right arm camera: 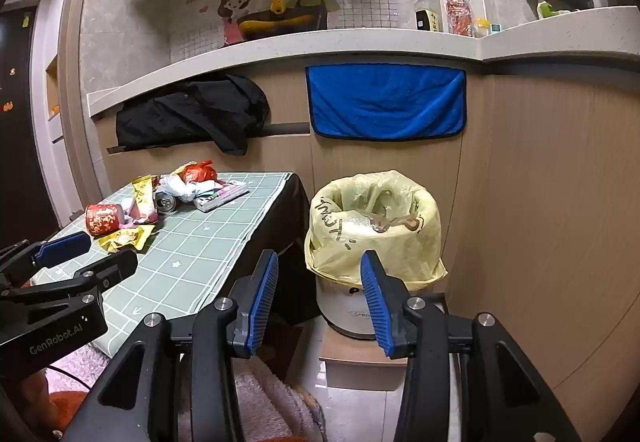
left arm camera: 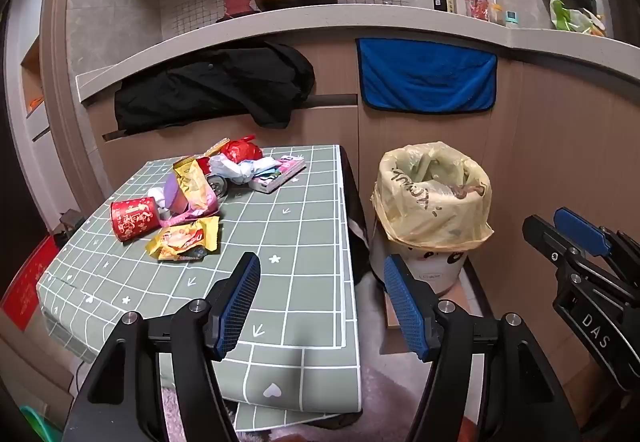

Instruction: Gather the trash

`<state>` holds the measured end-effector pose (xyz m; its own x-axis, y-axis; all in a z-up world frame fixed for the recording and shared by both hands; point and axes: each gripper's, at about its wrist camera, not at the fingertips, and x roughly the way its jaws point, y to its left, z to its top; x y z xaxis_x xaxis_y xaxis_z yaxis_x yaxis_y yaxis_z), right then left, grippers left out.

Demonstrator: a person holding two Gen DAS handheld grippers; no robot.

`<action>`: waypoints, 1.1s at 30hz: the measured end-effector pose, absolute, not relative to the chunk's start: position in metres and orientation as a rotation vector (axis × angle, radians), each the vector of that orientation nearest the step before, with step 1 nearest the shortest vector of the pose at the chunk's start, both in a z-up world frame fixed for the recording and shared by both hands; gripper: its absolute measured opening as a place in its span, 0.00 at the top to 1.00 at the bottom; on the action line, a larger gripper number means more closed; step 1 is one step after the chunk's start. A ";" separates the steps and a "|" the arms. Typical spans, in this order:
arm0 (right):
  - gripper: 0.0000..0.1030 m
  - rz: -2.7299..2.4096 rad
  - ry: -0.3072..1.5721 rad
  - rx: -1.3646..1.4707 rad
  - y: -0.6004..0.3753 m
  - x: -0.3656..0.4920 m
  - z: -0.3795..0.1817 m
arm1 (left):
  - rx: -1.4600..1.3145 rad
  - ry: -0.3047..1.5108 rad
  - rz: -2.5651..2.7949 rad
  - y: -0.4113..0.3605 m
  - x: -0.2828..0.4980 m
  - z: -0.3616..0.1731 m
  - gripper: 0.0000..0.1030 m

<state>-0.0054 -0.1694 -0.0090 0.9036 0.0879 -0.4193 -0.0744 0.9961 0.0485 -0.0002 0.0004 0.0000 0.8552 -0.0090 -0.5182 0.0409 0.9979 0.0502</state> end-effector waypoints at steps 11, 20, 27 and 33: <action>0.60 0.090 0.434 0.015 -0.160 -0.005 -0.012 | 0.063 0.531 -0.036 0.007 -0.001 0.002 0.37; 0.60 0.090 0.411 -0.002 -0.161 -0.008 -0.005 | 0.050 0.504 -0.029 0.008 -0.008 0.006 0.37; 0.60 0.091 0.406 -0.005 -0.160 -0.010 -0.004 | 0.048 0.493 -0.031 0.010 -0.009 0.006 0.37; 0.60 0.093 0.407 -0.006 -0.159 -0.011 -0.004 | 0.050 0.489 -0.031 0.009 -0.010 0.007 0.37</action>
